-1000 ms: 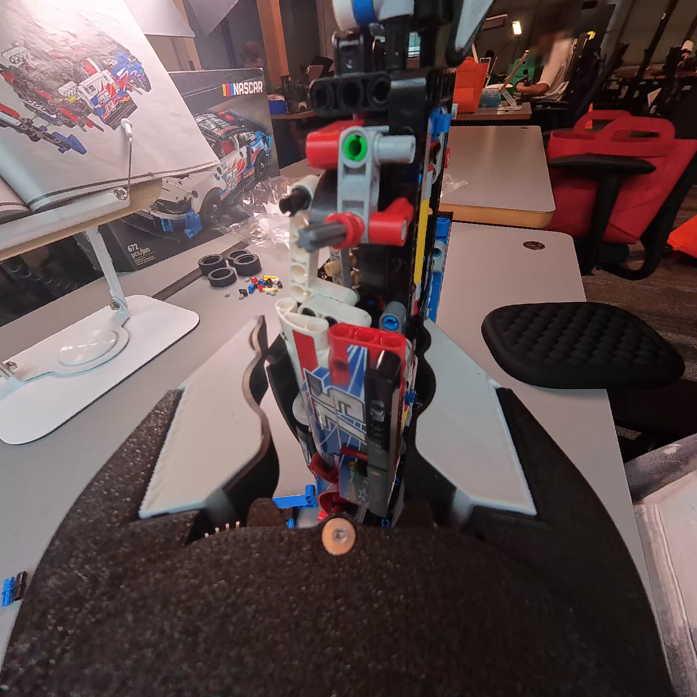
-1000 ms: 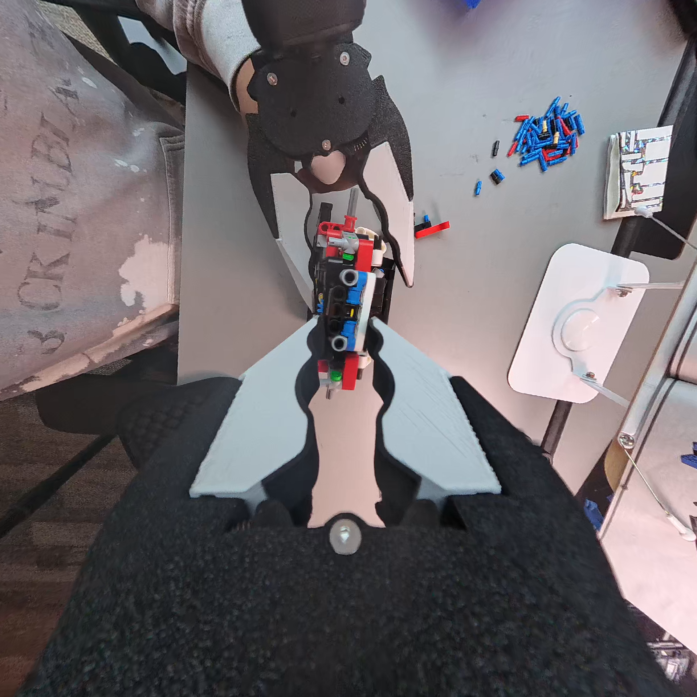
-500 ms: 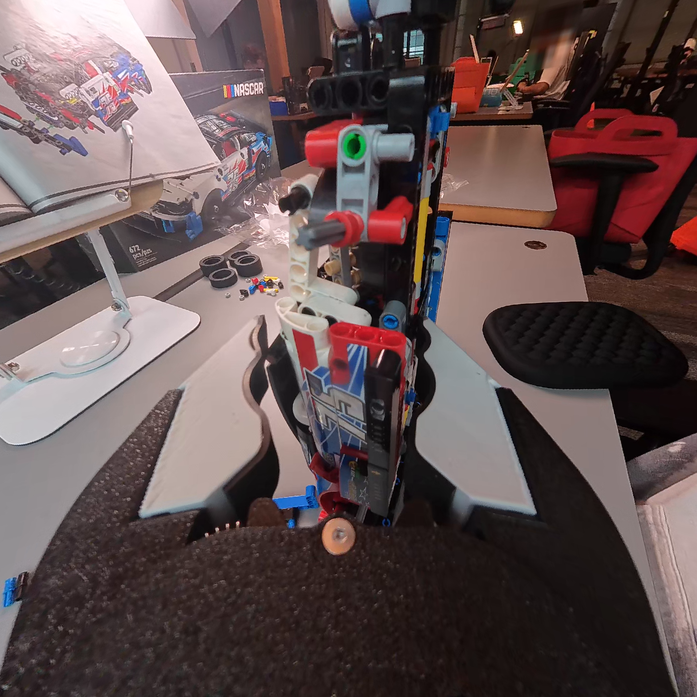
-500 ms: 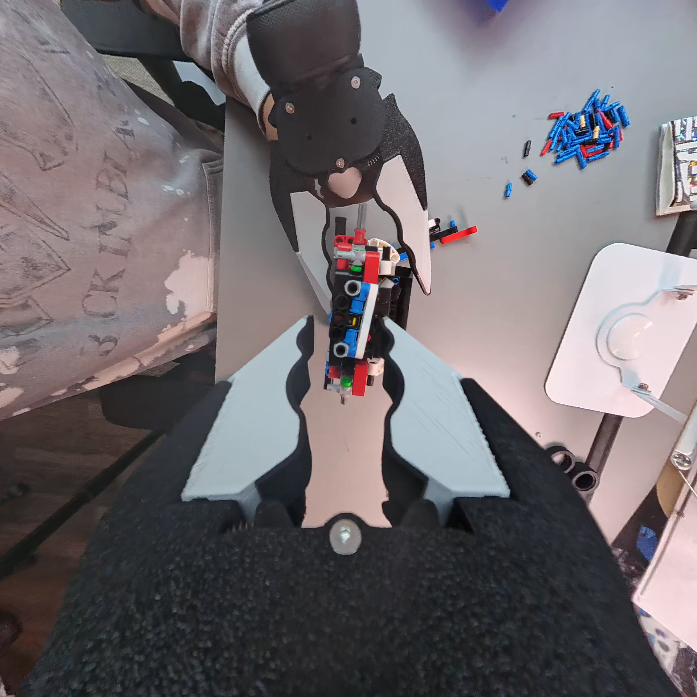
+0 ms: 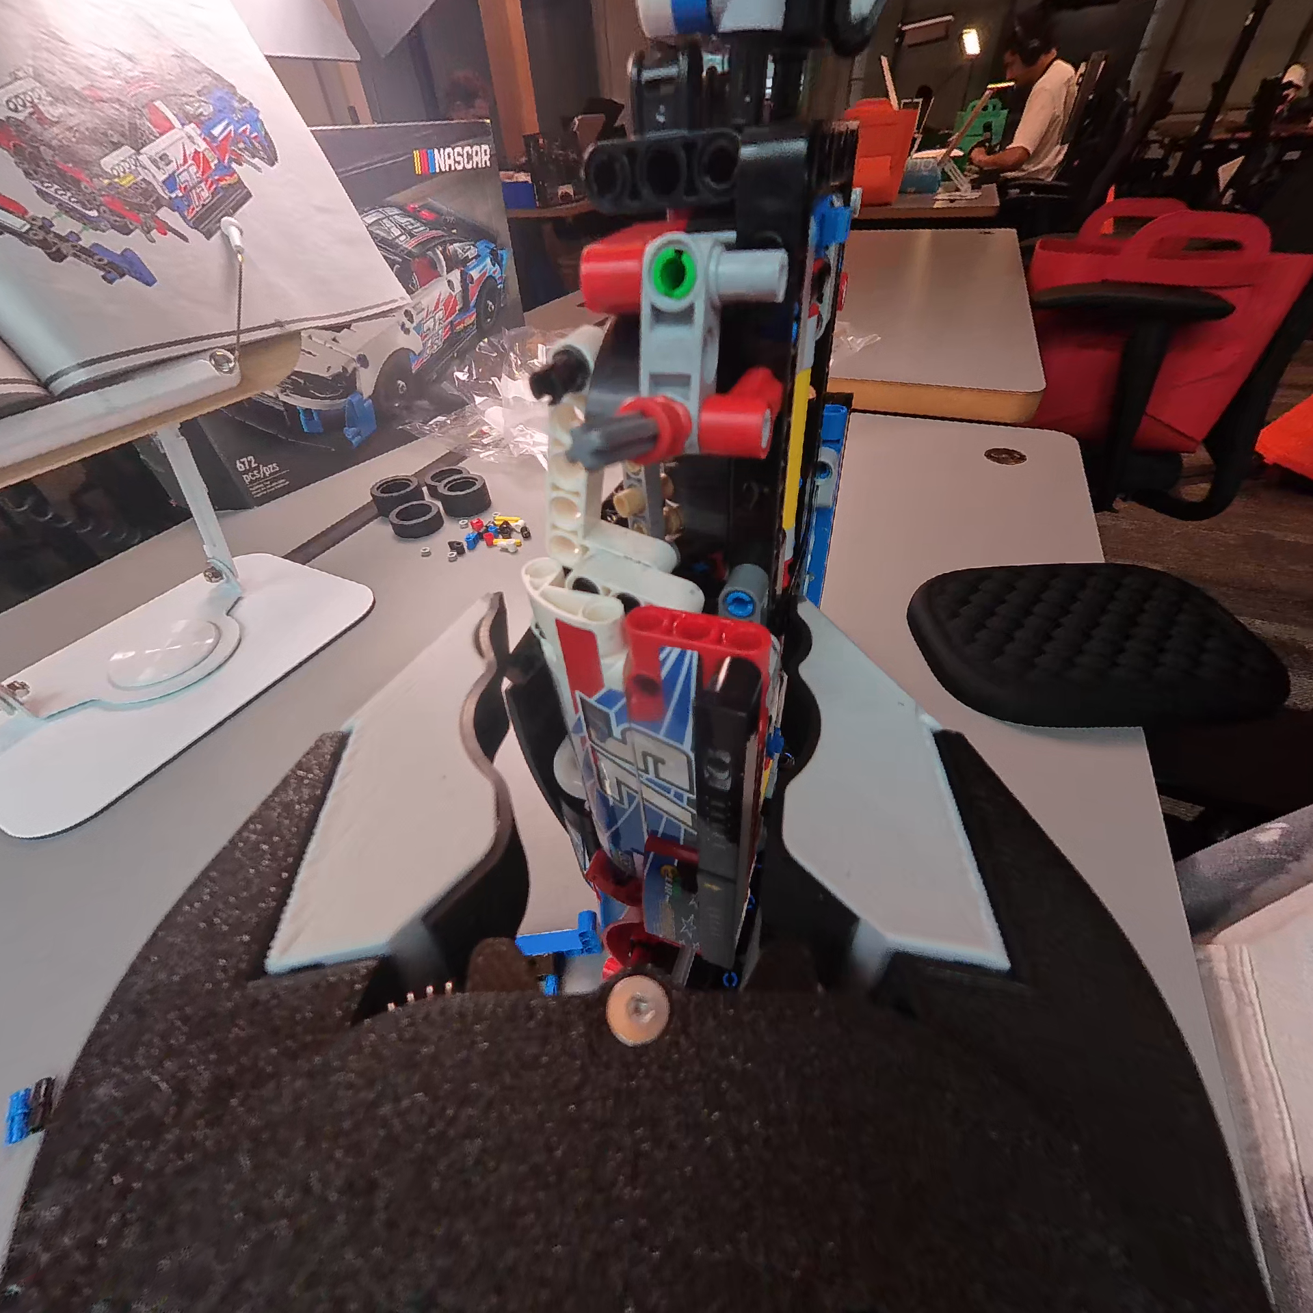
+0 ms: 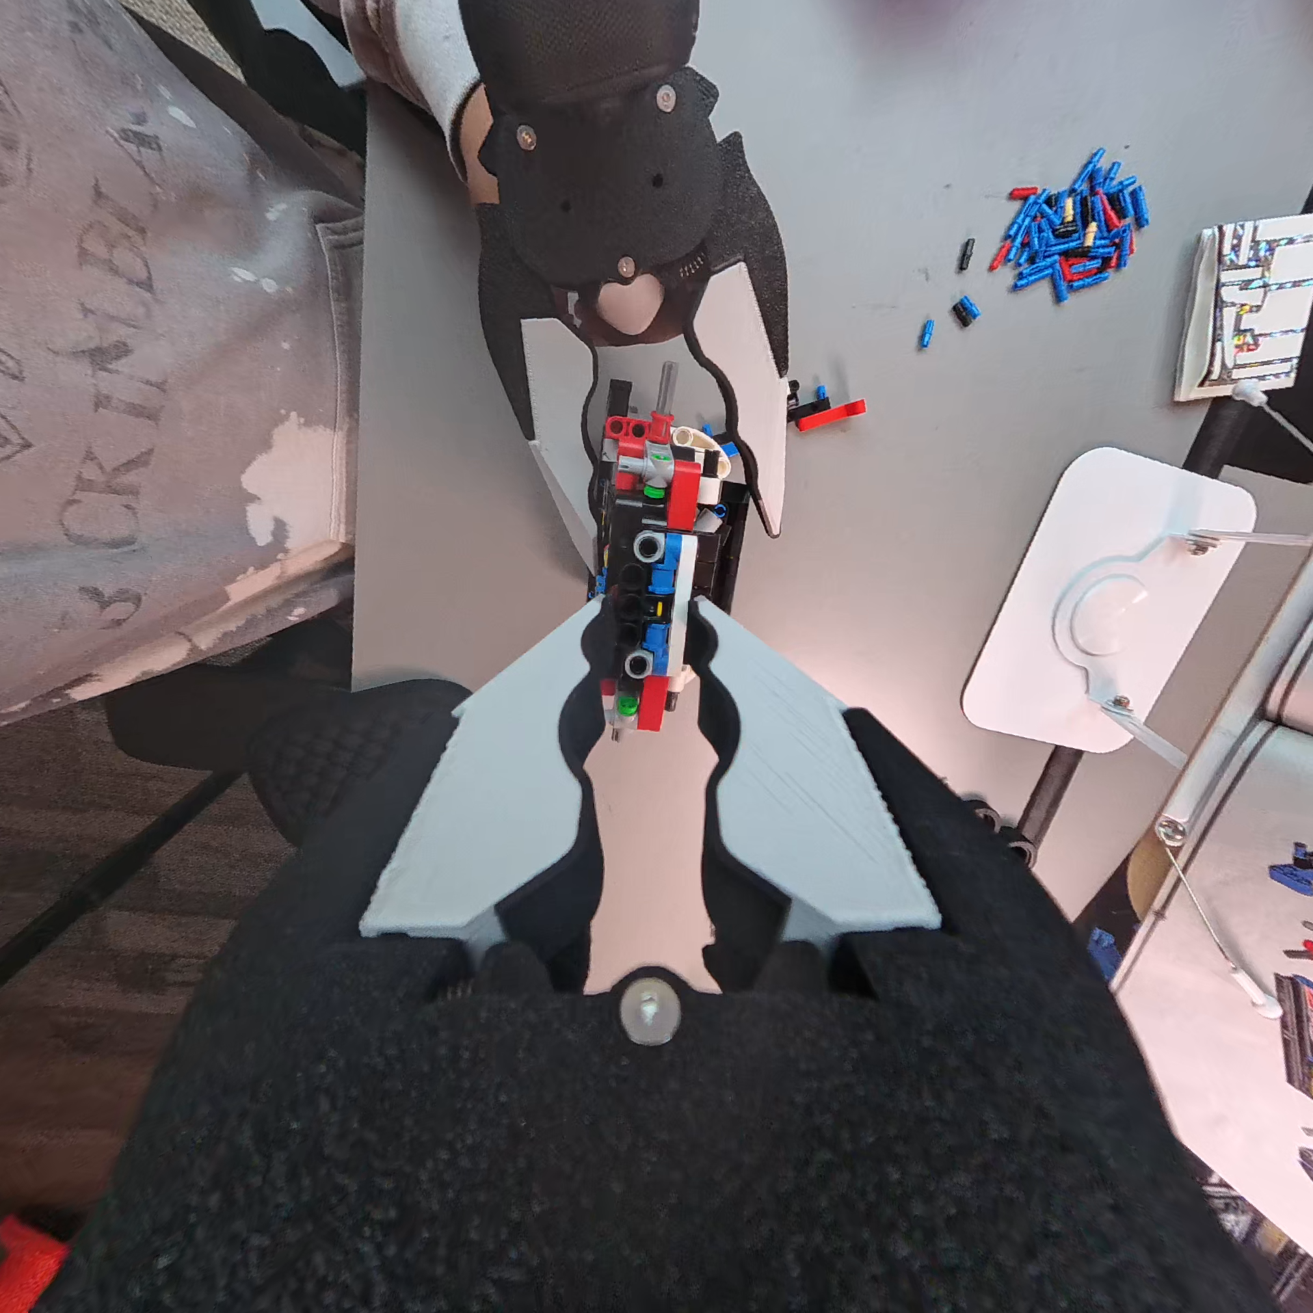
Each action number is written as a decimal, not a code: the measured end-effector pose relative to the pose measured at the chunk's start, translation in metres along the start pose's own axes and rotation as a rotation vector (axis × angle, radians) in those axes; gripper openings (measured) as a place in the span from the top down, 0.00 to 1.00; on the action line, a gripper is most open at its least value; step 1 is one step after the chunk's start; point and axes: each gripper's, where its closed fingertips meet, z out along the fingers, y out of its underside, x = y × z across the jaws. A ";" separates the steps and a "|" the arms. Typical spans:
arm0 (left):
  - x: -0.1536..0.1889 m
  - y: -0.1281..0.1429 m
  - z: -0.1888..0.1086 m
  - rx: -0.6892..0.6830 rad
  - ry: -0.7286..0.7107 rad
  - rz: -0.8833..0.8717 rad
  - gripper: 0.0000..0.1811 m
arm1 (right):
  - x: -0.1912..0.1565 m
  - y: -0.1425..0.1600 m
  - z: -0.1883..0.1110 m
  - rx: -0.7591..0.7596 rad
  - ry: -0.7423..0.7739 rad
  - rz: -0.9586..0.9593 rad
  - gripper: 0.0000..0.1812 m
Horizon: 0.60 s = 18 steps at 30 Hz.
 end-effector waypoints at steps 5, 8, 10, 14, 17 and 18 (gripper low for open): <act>0.001 0.000 0.000 -0.001 0.003 0.003 0.58 | -0.003 -0.002 -0.001 0.004 0.016 -0.020 0.89; 0.000 0.000 0.000 -0.001 0.005 -0.003 0.58 | -0.004 -0.001 0.000 -0.007 0.019 -0.024 0.89; 0.000 0.000 0.000 0.000 0.006 0.000 0.58 | -0.003 0.000 0.000 -0.015 0.027 -0.023 0.89; 0.000 0.000 0.000 -0.002 0.008 -0.003 0.58 | -0.004 -0.001 0.001 -0.033 0.037 -0.037 0.89; -0.001 0.001 0.000 -0.005 0.007 -0.008 0.58 | -0.003 -0.001 0.002 -0.067 0.060 -0.043 0.89; 0.000 0.001 0.000 -0.006 0.009 -0.008 0.58 | -0.004 -0.001 0.002 -0.075 0.061 -0.043 0.89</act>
